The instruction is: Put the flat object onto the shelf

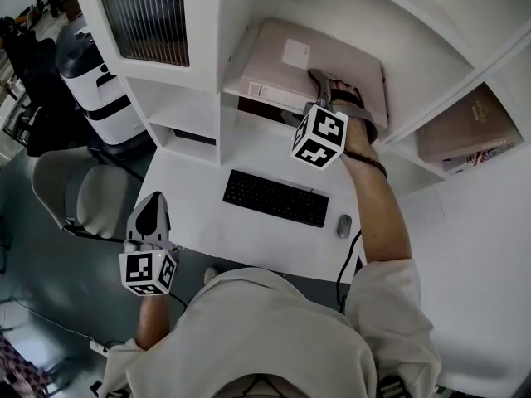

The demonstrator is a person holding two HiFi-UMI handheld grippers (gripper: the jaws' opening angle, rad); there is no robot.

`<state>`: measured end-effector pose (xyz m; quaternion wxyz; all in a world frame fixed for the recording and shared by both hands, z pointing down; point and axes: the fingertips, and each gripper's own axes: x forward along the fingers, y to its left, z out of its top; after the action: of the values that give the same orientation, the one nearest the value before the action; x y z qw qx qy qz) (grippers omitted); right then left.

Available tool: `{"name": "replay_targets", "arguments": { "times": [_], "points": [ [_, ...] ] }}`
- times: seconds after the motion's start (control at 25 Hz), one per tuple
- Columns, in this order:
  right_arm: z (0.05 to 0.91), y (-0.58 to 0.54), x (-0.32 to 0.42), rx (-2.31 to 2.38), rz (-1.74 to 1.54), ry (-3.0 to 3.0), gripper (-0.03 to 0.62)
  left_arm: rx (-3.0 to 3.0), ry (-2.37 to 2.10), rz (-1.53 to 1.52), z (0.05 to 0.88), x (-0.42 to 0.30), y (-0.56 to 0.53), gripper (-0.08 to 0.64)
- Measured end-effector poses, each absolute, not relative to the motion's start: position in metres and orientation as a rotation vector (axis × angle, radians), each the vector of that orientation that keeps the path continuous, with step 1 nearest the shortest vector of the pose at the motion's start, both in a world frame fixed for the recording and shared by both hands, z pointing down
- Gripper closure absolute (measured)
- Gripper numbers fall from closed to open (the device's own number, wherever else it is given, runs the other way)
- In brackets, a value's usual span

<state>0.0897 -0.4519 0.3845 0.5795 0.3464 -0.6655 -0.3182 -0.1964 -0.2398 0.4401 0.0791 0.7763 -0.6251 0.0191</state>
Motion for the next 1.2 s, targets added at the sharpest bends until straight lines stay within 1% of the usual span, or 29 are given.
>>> {"name": "replay_targets", "arguments": {
  "times": [0.36,0.68,0.72,0.84,0.92,1.04,1.2],
  "points": [
    [0.384,-0.451,0.089,0.796,-0.739,-1.58,0.094,2.321,-1.872,0.05,0.439,-0.192,-0.227,0.568],
    [0.369,-0.433,0.085,0.811,-0.813,-1.596,0.096,2.311,-1.874,0.058,0.442,-0.192,-0.217,0.568],
    [0.368,-0.431,0.085,0.811,-0.821,-1.595,0.105,2.311,-1.873,0.057,0.442,-0.192,-0.216,0.568],
    [0.36,-0.421,0.084,0.838,-0.856,-1.607,0.19,2.315,-1.871,0.055,0.441,-0.19,-0.214,0.568],
    [0.35,-0.413,0.082,0.877,-0.886,-1.632,0.287,2.318,-1.869,0.052,0.441,-0.189,-0.213,0.568],
    [0.335,-0.4,0.082,0.942,-0.936,-1.656,0.342,2.322,-1.864,0.048,0.441,-0.186,-0.212,0.568],
    [0.324,-0.383,0.085,1.003,-0.951,-1.71,0.374,2.339,-1.851,0.052,0.44,-0.18,-0.211,0.568]
  ]
}}
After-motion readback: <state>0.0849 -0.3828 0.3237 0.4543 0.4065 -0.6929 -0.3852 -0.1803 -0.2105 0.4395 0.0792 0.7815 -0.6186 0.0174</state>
